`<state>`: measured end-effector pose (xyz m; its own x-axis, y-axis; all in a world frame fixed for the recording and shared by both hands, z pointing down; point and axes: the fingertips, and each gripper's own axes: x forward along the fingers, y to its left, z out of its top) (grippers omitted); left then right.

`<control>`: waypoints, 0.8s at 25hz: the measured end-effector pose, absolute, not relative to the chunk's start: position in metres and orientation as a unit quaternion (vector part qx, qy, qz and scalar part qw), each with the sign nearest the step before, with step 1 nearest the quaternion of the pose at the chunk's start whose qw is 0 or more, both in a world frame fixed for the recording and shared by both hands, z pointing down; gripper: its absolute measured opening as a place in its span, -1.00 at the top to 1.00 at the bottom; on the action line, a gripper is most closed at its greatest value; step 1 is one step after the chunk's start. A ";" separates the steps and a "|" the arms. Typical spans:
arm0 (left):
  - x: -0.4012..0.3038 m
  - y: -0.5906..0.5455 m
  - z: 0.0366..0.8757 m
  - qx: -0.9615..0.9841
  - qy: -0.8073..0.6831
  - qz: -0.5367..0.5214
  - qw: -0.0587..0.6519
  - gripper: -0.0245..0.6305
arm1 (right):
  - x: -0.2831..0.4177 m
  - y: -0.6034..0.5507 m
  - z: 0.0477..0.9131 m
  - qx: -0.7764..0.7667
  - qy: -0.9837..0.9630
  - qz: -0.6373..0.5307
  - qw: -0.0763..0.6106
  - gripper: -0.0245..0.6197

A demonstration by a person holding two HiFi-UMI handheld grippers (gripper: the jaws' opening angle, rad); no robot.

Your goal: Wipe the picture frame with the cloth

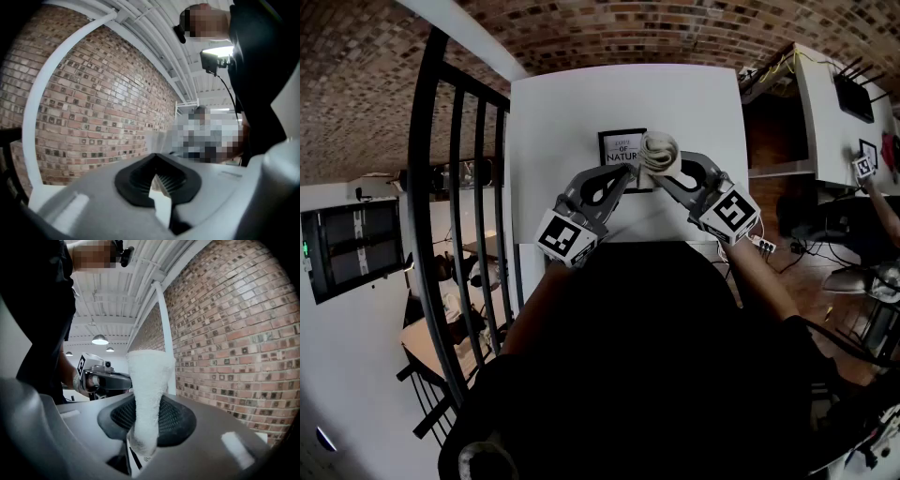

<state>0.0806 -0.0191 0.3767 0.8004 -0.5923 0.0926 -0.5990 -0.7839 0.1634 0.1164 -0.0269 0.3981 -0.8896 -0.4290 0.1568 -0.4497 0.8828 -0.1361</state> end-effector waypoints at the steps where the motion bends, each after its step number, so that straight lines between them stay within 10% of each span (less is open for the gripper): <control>1: 0.080 -0.022 0.379 0.944 -0.318 0.020 0.091 0.93 | 0.117 -0.028 0.402 0.224 -0.968 0.087 0.065 0.63; 20: -0.015 -0.064 0.450 0.944 -0.302 0.068 0.110 0.93 | 0.032 -0.075 0.528 0.239 -0.937 0.104 0.234 0.62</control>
